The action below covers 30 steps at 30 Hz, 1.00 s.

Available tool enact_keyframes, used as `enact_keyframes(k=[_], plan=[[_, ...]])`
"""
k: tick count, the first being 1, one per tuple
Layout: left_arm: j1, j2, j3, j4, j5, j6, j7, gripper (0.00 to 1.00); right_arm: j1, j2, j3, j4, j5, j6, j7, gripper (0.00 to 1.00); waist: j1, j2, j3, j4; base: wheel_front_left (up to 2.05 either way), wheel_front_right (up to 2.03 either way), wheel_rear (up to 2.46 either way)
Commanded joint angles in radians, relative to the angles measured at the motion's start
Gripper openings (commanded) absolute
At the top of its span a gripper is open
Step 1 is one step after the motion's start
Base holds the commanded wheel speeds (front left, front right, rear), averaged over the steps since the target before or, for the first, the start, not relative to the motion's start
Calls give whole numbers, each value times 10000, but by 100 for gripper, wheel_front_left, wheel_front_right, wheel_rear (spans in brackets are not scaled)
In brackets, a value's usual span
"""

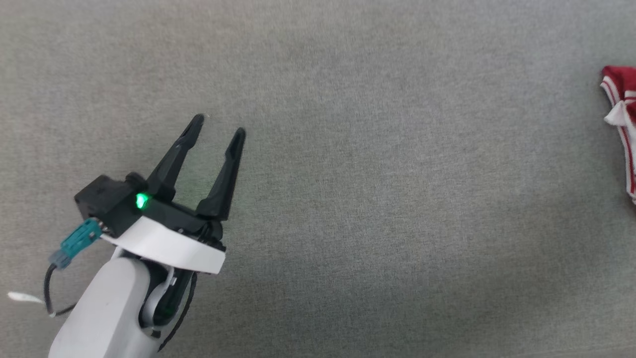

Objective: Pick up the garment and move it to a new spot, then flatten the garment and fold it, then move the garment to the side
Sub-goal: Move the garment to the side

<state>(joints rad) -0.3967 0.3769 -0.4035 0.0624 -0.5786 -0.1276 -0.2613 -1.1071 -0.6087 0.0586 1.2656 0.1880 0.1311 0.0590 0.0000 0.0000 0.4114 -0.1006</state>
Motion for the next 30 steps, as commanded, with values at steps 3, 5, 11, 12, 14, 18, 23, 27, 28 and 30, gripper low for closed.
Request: enact_keyframes(k=[3,5,11,12,14,18,23,27,28,30], plan=[[627,-8,516,143,-188,-27,-45,100,363,890,368,-516,399,-7,-605,100,0,0,-731,122,0,0,0],[800,-21,840,137,-209,-27,-47,100,547,1263,561,-823,626,-7,-907,100,0,0,-946,163,0,0,0],[1423,-203,1778,-35,106,-27,-46,100,1661,1782,1354,-2123,1840,-7,-1552,100,0,0,-1575,375,0,0,0],[1541,-242,1953,-70,146,-27,-47,100,1869,1793,1525,-2383,2029,-7,-1655,100,0,0,-1664,413,0,0,0],[1641,-297,2143,-78,220,-27,-46,100,2109,1820,1681,-2638,2203,-7,-1783,100,0,0,-1774,461,0,0,0],[2132,-479,2785,-211,526,-27,-46,100,3081,1819,2326,-3734,2775,-7,-2326,100,0,0,-2113,582,0,0,0],[2937,-677,3504,-396,846,-27,-46,100,4257,1768,2828,-4874,3217,-7,-2913,100,0,0,-2486,683,0,0,0],[3632,-803,3895,-643,1144,-27,-46,100,5161,1646,2729,-5604,3054,-7,-3173,100,0,0,-2720,826,0,0,0],[3799,-838,4001,-669,1216,-27,-47,100,5420,1683,2617,-5771,2993,-7,-3203,100,0,0,-2766,857,0,0,0],[4061,-901,4159,-758,1359,-27,-46,100,5865,1789,2263,-6156,2878,-7,-3237,100,0,0,-2858,924,0,0,0]])
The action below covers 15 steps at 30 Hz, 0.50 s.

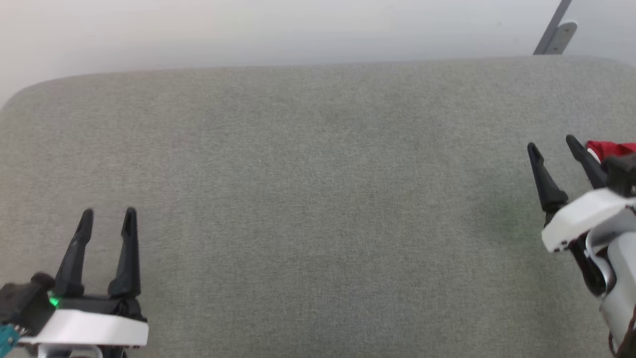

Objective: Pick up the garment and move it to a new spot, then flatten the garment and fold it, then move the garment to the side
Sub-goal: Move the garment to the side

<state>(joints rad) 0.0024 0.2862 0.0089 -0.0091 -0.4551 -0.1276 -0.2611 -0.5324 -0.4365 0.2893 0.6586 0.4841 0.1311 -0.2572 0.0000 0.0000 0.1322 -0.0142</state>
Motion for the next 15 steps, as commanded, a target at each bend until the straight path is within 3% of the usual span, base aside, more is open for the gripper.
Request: enact_keyframes(k=[1,7,15], plan=[[202,-56,136,-77,131,-27,-49,100,330,121,-247,-388,-182,-7,-73,100,0,0,-107,86,0,0,0],[918,-267,575,-266,277,-28,-49,100,2120,657,-1768,-2120,-838,-7,-64,100,0,0,-431,279,0,0,0],[1749,-417,915,-421,297,-28,-48,100,4357,1658,-2956,-3867,-1300,-6,-67,100,0,0,-801,440,0,0,0]])
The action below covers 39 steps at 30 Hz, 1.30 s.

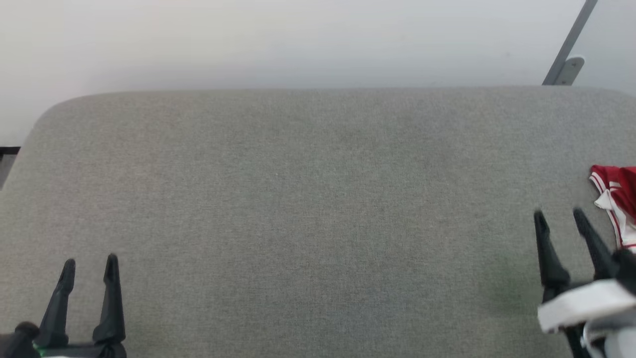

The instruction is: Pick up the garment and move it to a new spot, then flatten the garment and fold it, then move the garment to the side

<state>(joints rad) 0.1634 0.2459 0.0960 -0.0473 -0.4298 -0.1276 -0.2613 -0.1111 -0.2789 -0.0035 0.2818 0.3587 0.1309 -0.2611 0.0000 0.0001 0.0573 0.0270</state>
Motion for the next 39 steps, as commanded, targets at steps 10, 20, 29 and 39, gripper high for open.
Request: enact_keyframes(k=[10,20,29,39], plan=[[720,-219,143,-46,62,-28,-46,100,1964,842,-579,-1162,-124,-4,-30,100,0,-1,-558,97,0,0,0],[807,-101,-161,126,261,-28,-46,100,2425,1099,-731,-1507,-221,-4,-31,100,0,-1,-686,-21,0,0,0],[761,-33,-411,288,265,-28,-46,100,2431,1191,-808,-1668,-279,-4,-31,100,0,-1,-707,-79,0,0,0],[687,66,-670,617,296,-28,-46,100,2419,1199,-780,-1683,-266,-4,-31,100,0,-1,-641,-16,0,0,0]])
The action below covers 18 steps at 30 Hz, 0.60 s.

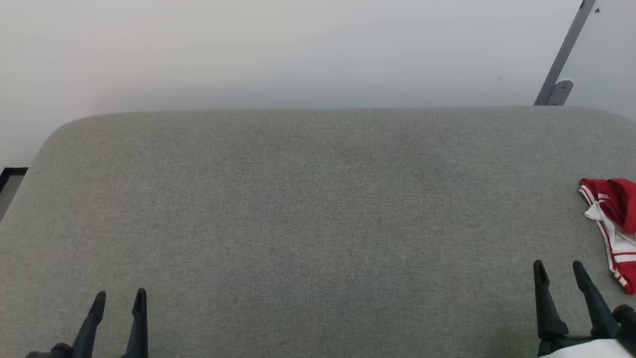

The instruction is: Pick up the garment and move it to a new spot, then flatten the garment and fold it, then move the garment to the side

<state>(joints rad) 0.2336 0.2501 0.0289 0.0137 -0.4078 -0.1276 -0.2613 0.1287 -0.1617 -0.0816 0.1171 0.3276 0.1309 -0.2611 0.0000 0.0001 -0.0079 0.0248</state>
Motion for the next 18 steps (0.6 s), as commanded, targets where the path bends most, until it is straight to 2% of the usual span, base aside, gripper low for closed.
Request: enact_keyframes(k=[1,2,6,18], plan=[[-39,29,15,-4,131,-28,-46,100,10,32,-5,-28,46,-4,-31,100,0,-1,18,13,0,0,0],[-12,-1,8,24,50,0,3,0,-1,4,1,18,11,0,1,0,0,-1,19,14,0,0,0],[5,-244,-86,401,17,0,31,0,89,119,77,382,13,0,13,0,0,-1,21,12,0,0,0],[-550,-455,-23,698,-2013,3,557,0,-326,276,8,519,2088,0,619,0,0,-1,29,-13,0,0,0]])
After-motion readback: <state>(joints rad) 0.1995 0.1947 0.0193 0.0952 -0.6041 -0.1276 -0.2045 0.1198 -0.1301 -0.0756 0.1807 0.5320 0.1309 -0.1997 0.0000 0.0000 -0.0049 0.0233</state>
